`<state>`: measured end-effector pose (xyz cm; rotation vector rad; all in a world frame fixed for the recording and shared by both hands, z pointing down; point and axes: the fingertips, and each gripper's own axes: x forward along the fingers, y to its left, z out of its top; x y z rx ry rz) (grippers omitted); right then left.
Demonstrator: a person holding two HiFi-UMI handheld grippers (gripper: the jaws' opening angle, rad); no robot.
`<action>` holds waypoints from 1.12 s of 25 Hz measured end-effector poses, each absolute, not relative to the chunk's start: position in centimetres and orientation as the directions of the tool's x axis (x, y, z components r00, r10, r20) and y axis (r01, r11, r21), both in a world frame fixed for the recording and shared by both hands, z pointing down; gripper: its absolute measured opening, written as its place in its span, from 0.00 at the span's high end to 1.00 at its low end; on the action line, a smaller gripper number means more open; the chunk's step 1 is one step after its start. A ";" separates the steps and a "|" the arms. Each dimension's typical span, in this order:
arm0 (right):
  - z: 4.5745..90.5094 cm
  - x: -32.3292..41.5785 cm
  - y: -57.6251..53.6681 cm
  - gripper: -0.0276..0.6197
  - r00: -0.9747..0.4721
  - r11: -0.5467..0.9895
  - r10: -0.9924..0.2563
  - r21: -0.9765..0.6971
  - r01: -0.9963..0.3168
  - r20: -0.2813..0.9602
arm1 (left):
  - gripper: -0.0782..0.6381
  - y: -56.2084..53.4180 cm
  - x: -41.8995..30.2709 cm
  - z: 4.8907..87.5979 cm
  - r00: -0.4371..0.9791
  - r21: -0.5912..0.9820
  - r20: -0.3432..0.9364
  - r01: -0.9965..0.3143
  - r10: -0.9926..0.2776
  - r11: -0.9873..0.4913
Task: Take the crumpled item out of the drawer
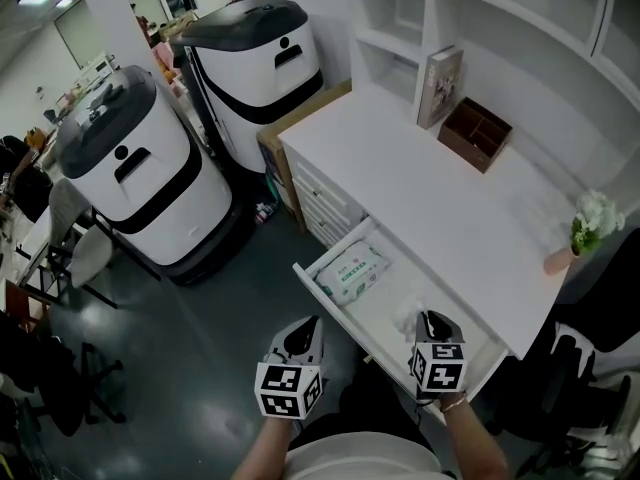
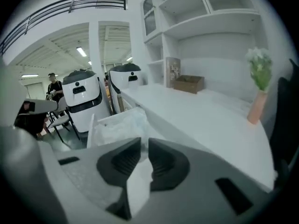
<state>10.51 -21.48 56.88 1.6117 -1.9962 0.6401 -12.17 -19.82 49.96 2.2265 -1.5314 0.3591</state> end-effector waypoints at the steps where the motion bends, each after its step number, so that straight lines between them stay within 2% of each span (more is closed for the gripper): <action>1: 56.2 10.4 -21.4 0.87 -0.187 0.194 -0.758 -0.058 -0.979 0.625 | 0.90 -19.7 -12.2 49.9 0.362 0.186 0.430 -0.932 -0.827 -0.311; 18: 46.2 9.3 -20.0 0.87 -0.276 0.233 -0.871 -0.152 -0.960 0.407 | 0.90 -18.9 -11.3 48.5 0.374 0.169 0.396 -0.927 -0.838 -0.334; 28: 43.4 9.0 -19.3 0.87 -0.296 0.257 -0.891 -0.157 -0.954 0.343 | 0.90 -18.8 -10.9 47.6 0.379 0.160 0.375 -0.925 -0.846 -0.344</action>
